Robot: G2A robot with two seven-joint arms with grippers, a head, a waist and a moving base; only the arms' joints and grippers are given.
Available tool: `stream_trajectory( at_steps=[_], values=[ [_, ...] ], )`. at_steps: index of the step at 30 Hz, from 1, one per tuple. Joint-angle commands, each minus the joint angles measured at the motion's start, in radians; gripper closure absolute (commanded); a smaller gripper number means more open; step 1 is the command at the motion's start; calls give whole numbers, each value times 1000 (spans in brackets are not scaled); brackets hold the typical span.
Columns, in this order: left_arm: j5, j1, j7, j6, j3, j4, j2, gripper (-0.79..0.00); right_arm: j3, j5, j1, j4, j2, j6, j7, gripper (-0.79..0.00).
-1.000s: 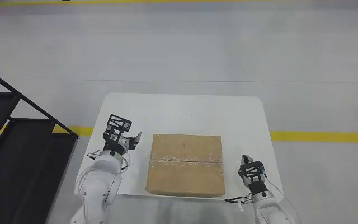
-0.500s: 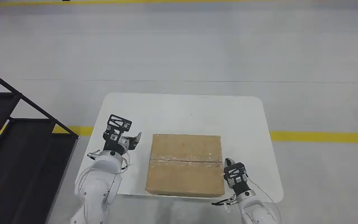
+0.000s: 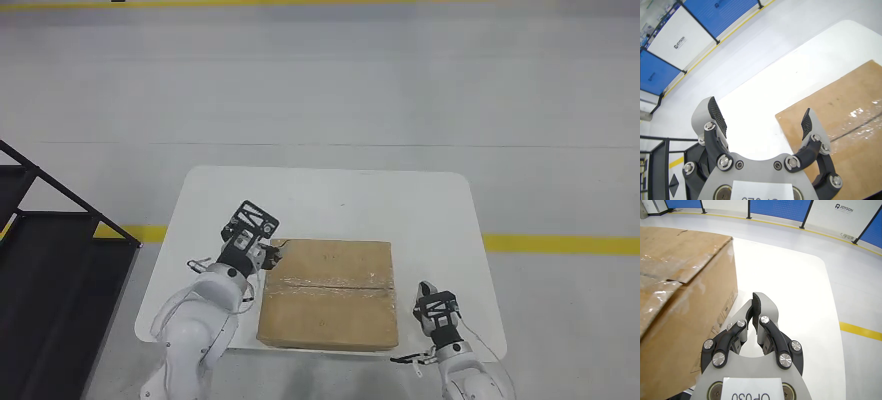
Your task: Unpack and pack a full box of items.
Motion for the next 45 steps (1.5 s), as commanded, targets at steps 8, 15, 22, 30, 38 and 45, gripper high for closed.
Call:
stream_trajectory(
  at_steps=[8, 15, 22, 30, 38, 45],
  values=[
    [-143, -6, -137, -166, 135, -45, 1, -785, 79, 33, -55, -11, 2, -9, -28, 0],
    [-149, -3, -144, -171, 141, -50, 2, -785, 111, 31, -81, -23, 0, -13, -36, 0],
    [-151, 0, -125, -158, 142, -45, 2, -785, 128, 25, -106, -23, -4, -13, -34, 0],
    [-170, -51, -44, -132, 336, 24, -11, -785, 151, 8, -114, -20, -8, -13, -24, 0],
    [-90, -146, -68, -74, 511, 191, -35, -785, 178, 12, -138, -26, -13, -10, -29, 0],
    [-56, -215, -90, -27, 574, 310, -53, -785, 196, 16, -152, -27, -17, -16, -33, 0]
  ],
)
